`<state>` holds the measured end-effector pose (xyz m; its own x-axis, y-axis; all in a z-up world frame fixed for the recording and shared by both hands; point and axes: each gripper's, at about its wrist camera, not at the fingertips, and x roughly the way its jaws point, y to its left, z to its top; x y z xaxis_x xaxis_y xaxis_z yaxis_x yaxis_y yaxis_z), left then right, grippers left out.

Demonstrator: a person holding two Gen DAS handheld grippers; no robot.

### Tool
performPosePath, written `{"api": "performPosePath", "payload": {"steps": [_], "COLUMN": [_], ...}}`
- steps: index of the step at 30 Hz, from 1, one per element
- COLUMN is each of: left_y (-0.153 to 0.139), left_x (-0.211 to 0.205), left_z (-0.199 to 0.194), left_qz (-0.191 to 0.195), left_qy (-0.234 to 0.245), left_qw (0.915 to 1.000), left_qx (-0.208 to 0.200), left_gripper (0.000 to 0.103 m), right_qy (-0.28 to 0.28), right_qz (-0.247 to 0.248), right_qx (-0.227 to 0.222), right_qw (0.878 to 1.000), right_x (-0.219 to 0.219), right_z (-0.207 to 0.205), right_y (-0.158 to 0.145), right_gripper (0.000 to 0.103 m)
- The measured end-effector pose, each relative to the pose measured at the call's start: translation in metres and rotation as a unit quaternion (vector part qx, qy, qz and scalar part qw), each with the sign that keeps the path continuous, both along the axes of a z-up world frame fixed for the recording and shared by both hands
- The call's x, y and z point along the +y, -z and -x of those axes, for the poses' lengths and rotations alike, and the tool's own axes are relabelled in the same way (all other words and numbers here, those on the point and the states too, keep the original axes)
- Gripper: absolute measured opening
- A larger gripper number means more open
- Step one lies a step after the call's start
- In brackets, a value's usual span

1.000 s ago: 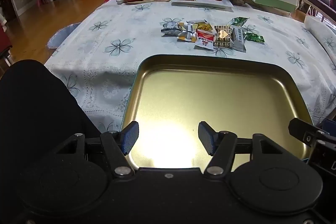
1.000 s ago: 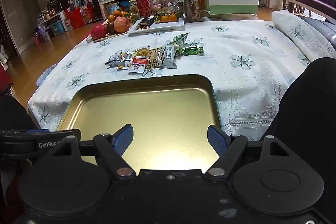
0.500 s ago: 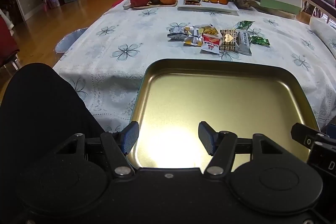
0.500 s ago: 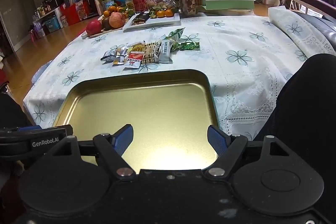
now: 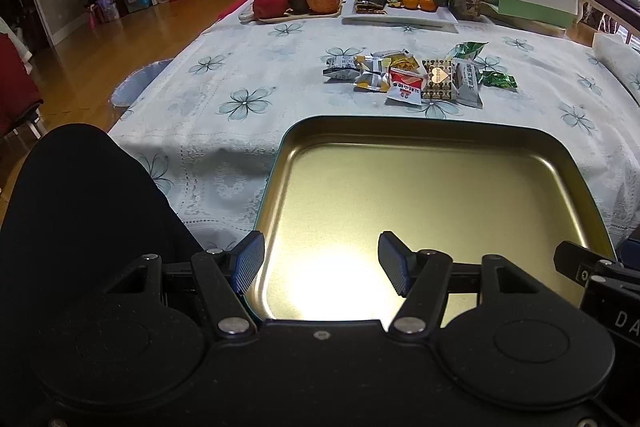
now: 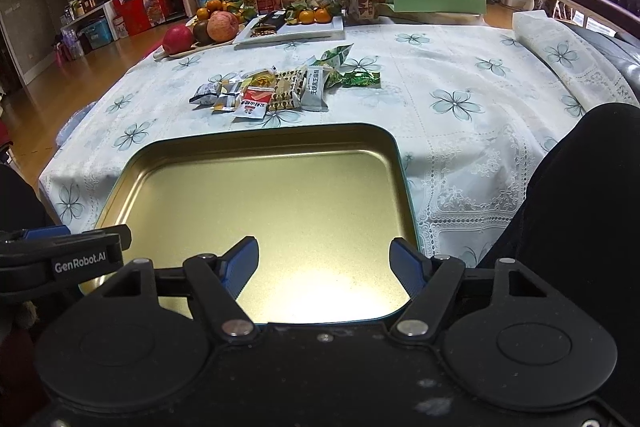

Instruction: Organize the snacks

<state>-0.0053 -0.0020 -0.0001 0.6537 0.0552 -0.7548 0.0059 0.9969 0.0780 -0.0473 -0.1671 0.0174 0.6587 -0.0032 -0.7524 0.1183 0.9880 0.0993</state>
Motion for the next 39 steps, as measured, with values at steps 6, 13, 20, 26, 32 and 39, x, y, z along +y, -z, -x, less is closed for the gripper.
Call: {"api": "performPosePath", "payload": {"steps": [6, 13, 20, 26, 32, 39], "left_y": [0.0027, 0.003, 0.0031, 0.0018, 0.0033, 0.006], "left_x": [-0.001, -0.0015, 0.0008, 0.0005, -0.0003, -0.0009], "left_z": [-0.0015, -0.0009, -0.0021, -0.0025, -0.0039, -0.0053], "left_qz": [-0.002, 0.002, 0.014, 0.025, 0.029, 0.034], "left_qy": [0.004, 0.003, -0.004, -0.002, -0.001, -0.002], "left_qw": [0.9999, 0.9999, 0.9997, 0.9993, 0.9988, 0.998], "left_qx": [0.015, 0.016, 0.02, 0.029, 0.039, 0.052], "left_gripper": [0.065, 0.065, 0.063, 0.061, 0.061, 0.061], "right_qy": [0.001, -0.001, -0.003, -0.002, -0.004, -0.005], "right_qz": [0.002, 0.001, 0.004, 0.002, 0.001, 0.0], "right_qx": [-0.001, 0.002, 0.0, -0.001, -0.004, -0.002], "right_qw": [1.0, 1.0, 1.0, 1.0, 1.0, 1.0], "right_x": [0.0008, 0.001, 0.0012, 0.0018, 0.0025, 0.0028], "right_z": [0.0011, 0.0008, -0.0006, -0.0014, -0.0008, -0.0006], "right_y": [0.0, 0.0002, 0.0008, 0.0012, 0.0007, 0.0014], "right_gripper": [0.072, 0.071, 0.071, 0.071, 0.071, 0.071]}}
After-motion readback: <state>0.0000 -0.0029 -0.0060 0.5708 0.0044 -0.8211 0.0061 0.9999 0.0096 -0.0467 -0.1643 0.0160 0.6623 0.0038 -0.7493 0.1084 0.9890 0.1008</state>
